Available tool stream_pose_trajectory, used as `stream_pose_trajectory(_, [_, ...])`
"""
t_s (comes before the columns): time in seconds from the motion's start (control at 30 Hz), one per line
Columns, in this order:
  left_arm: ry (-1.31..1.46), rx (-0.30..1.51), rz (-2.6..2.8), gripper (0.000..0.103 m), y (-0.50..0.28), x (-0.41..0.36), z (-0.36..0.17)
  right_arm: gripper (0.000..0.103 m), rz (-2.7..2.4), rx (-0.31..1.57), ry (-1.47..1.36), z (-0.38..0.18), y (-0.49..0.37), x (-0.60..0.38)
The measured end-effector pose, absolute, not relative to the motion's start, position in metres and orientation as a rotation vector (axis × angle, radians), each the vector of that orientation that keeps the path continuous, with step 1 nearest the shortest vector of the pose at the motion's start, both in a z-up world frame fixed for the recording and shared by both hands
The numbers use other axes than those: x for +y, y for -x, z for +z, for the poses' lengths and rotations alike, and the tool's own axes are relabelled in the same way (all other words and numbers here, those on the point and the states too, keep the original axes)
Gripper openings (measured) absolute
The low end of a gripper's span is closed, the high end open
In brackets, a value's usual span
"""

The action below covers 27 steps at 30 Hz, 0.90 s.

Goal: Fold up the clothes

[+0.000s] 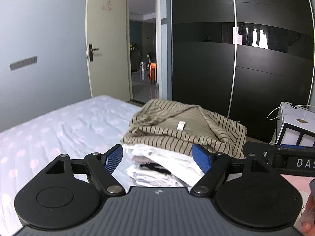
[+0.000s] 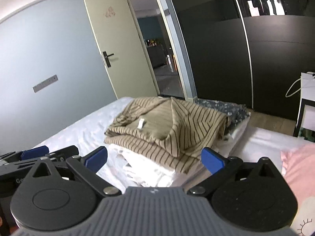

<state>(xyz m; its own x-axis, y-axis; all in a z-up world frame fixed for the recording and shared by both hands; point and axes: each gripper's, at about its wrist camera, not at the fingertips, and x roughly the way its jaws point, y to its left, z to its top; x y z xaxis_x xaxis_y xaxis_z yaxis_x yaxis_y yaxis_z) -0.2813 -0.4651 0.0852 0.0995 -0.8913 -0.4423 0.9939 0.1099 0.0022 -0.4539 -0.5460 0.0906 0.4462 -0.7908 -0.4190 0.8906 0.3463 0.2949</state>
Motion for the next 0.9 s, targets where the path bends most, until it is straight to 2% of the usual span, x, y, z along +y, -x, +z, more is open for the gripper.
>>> stream_pose_trajectory(0.9, [-0.342,0.392,-1.397,0.077,0.284,-0.457,0.076,0.102,-1.096,0.221,-0.534,0.077,0.444,-0.532])
